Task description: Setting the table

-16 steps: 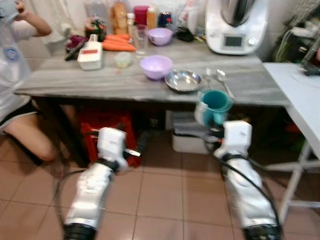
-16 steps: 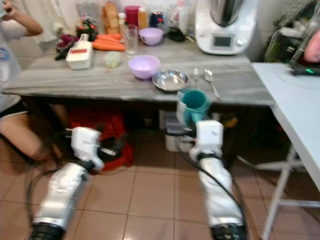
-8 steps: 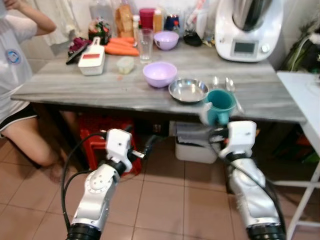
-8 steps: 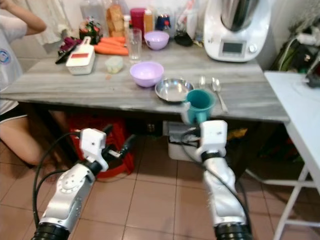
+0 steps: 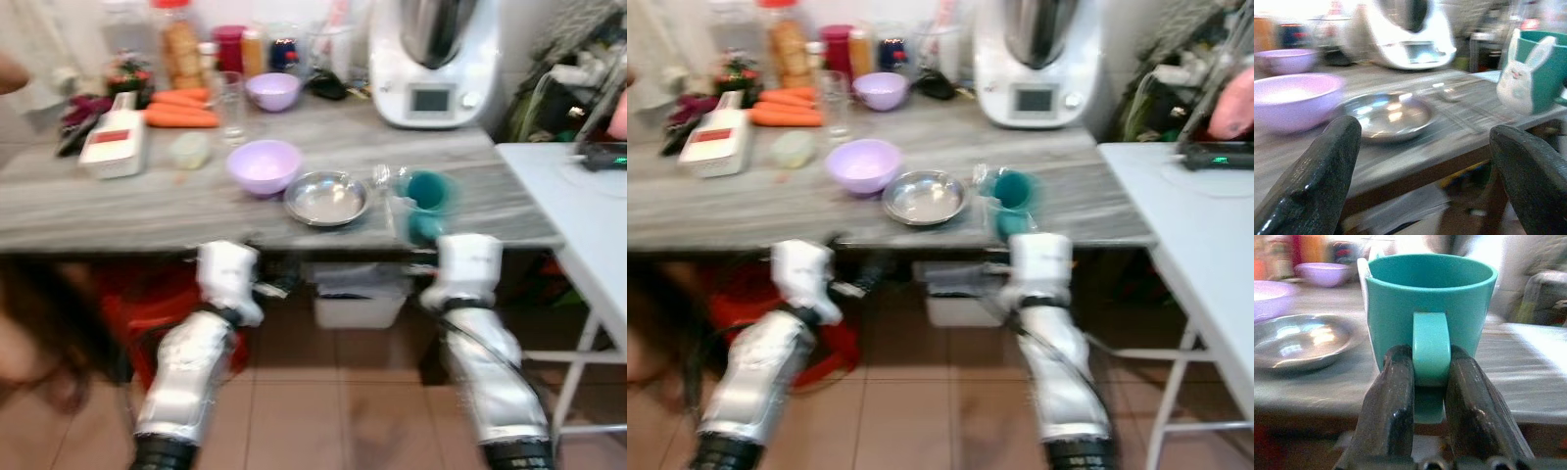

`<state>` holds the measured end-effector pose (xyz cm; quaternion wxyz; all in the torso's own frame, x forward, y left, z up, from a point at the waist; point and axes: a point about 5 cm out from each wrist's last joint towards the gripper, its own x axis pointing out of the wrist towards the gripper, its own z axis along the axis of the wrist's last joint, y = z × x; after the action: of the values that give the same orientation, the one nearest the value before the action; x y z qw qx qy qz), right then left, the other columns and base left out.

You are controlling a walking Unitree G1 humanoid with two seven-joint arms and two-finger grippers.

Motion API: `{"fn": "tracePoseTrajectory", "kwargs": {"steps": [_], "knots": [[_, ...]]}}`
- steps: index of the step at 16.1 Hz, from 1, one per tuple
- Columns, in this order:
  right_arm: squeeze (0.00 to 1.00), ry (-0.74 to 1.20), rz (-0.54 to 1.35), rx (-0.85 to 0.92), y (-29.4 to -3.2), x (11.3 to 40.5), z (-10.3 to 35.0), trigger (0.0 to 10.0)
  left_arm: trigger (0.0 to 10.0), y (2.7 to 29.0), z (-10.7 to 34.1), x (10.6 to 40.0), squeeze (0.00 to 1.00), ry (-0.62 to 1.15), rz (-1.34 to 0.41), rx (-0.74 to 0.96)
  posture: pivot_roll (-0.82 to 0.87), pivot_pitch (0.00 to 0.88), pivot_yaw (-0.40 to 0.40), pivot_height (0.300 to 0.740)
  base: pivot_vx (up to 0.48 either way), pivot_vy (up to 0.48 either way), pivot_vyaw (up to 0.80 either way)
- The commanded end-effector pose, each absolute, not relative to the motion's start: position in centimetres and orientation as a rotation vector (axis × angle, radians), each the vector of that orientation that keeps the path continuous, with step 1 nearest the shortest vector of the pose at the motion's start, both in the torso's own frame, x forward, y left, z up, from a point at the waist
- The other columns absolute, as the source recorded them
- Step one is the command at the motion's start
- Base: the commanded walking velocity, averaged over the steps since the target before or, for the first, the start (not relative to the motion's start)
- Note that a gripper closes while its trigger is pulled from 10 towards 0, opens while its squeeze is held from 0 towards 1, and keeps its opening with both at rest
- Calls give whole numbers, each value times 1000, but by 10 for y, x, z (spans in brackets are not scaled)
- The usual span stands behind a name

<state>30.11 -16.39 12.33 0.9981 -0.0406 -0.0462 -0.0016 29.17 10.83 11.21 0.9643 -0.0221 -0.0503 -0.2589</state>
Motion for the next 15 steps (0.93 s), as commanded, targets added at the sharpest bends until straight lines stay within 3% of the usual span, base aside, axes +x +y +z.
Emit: {"fn": "tracePoseTrajectory", "kwargs": {"steps": [1,8,15], "knots": [[0,-142,34,-65,-151,303,135,10000,10000,120,117,292,0,-113,-498,-22,-16,5,-10,740,345,0,0],[0,-157,41,-79,-149,301,138,10000,10000,121,117,288,0,-110,-492,-26,-15,5,-13,740,343,0,0],[0,-172,61,-88,-148,301,141,10000,10000,122,115,285,0,-100,-496,-19,-18,6,-11,740,0,0,0]]}}
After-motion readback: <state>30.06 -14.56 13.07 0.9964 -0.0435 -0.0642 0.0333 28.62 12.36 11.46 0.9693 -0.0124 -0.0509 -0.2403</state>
